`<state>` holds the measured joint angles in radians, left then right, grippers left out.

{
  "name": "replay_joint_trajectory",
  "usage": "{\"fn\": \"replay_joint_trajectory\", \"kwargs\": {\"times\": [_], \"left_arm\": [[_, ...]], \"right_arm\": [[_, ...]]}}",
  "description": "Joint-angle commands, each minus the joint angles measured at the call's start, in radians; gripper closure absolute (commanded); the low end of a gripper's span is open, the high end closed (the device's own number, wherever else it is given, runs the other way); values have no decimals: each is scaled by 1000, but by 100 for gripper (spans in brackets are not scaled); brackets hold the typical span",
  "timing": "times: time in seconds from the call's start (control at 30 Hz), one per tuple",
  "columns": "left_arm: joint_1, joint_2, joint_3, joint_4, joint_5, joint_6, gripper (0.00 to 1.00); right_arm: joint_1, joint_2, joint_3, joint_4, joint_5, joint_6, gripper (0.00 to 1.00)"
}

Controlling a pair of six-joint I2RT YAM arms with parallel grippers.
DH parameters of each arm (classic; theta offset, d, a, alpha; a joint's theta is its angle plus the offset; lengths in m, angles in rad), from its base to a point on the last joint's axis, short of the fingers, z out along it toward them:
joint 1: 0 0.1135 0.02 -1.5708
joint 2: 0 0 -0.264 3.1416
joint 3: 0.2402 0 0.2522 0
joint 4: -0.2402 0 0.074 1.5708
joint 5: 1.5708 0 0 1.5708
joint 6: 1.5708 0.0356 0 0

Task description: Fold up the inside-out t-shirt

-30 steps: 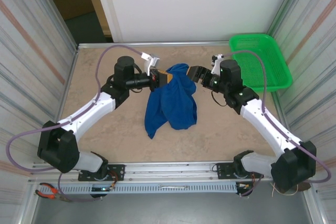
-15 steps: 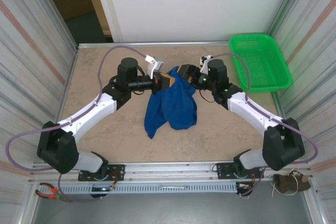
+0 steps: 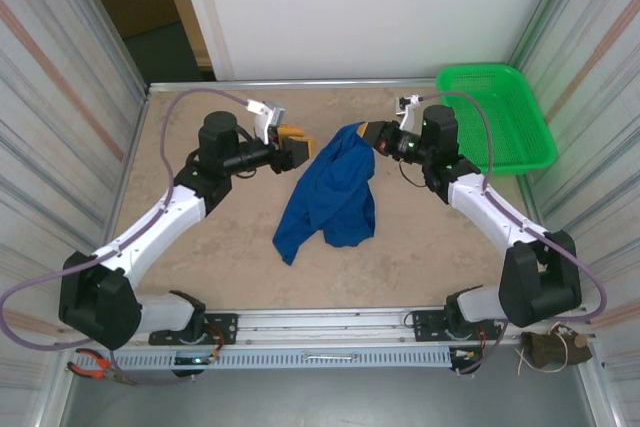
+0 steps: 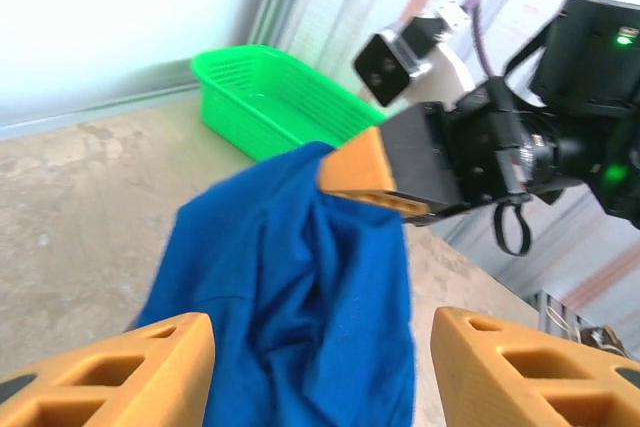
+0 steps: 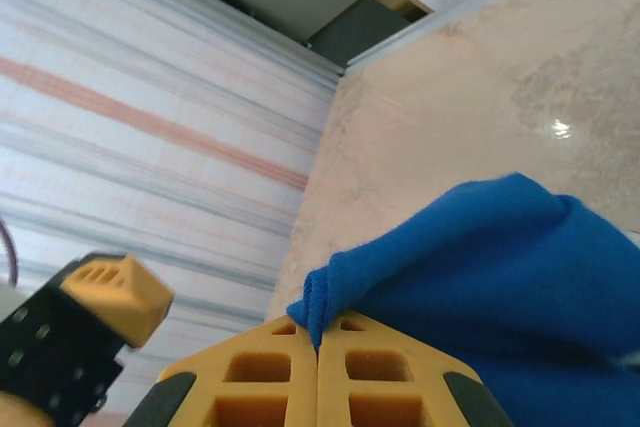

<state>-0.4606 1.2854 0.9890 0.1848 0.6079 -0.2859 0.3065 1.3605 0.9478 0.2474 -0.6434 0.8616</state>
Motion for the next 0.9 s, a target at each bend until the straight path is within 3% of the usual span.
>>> {"fn": "replay_joint_trajectory", "kwargs": {"times": [0.0,0.43,0.73,0.87], "left_arm": [[-6,24,24,-4,-31,-2,41],[-118,178,117,-77,-118,152,40],[-188,292,161,-150,-358,202,43],[-187,339,160,-152,-409,202,45]], "right_arm": [[-3,-25,15,28,-134,-99,100],[20,-19,34,43,-168,-102,100],[39,-45,45,38,-179,-102,100],[41,-62,48,34,-183,-102,100]]}}
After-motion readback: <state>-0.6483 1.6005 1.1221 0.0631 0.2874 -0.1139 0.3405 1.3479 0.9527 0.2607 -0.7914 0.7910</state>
